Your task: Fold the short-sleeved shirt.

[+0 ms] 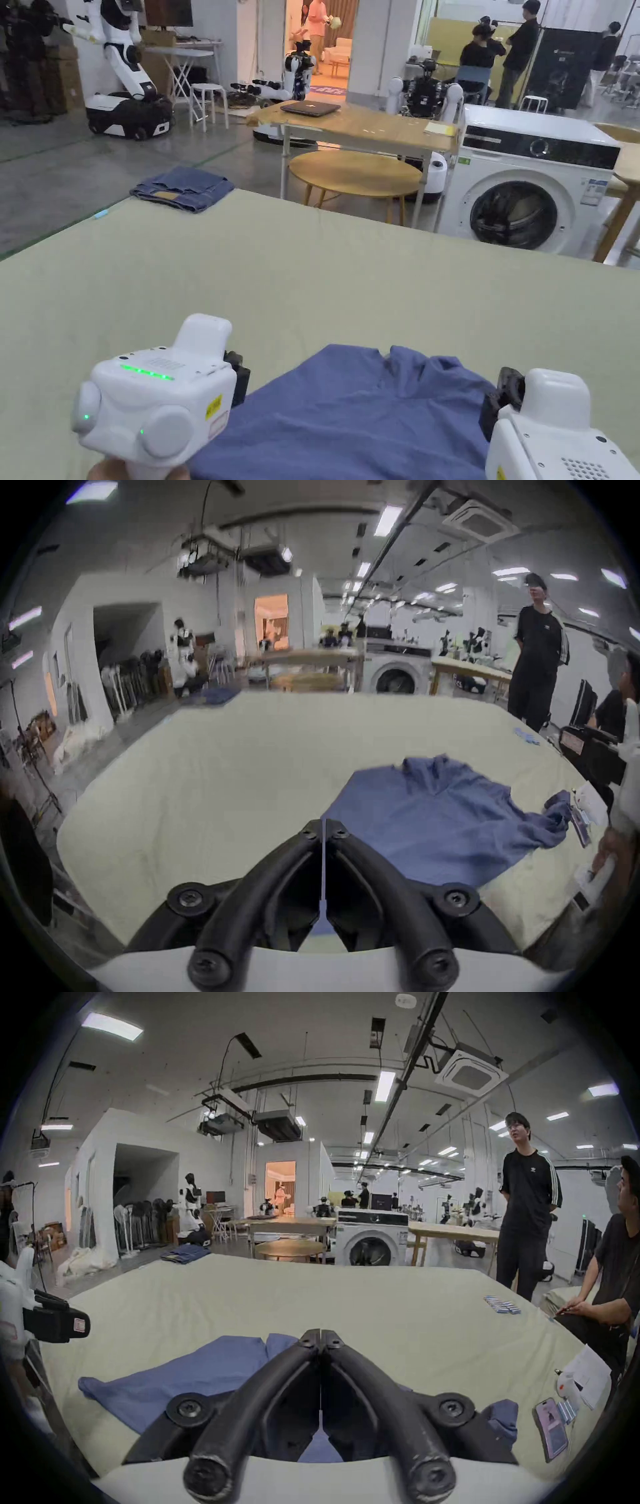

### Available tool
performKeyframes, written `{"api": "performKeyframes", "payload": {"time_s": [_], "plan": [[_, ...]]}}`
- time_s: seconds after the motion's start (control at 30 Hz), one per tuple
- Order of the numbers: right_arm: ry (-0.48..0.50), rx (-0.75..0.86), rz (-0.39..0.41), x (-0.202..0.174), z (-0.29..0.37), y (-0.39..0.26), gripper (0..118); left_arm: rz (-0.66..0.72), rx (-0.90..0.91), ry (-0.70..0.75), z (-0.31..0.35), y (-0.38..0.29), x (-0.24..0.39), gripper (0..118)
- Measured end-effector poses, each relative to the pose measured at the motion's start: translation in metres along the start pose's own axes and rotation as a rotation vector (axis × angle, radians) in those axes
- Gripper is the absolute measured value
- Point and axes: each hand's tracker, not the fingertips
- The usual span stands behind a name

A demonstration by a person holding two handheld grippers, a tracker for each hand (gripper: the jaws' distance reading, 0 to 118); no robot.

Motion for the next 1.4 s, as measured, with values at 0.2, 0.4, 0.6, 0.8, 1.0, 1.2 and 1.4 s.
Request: {"api": "performKeyframes", "payload": {"time_s": [0.2,0.4,0.6,0.8,1.0,1.2,1.4], "plan": [[0.024,-0.048,-0.004,-0.003,-0.013,-0.009,0,0.217,-0.206,0.020,-0.009,-0.019,-0.085,0],[0.042,-0.078,0.012,-0.011,-0.022,-0.013,0,0.347,-0.353,0.030,-0.023,-0.039,-0.116,54],[0.044,-0.109,0.018,-0.013,-0.029,-0.020,0,0.382,-0.508,0.147,-0.061,-0.065,-0.116,54],[0.043,-0.141,0.016,-0.012,-0.035,-0.027,0,0.199,-0.446,0.249,-0.065,-0.066,-0.078,23],[0.053,-0.178,0.019,-0.006,-0.049,-0.029,0,0.210,-0.419,0.200,-0.063,-0.067,-0.073,0],[0.073,-0.223,0.056,0.015,-0.100,-0.013,0,0.302,-0.365,0.085,-0.052,-0.066,-0.096,0],[0.093,-0.496,0.178,0.049,-0.218,0.006,55,0.307,-0.314,0.069,-0.033,-0.063,-0.088,0]]}}
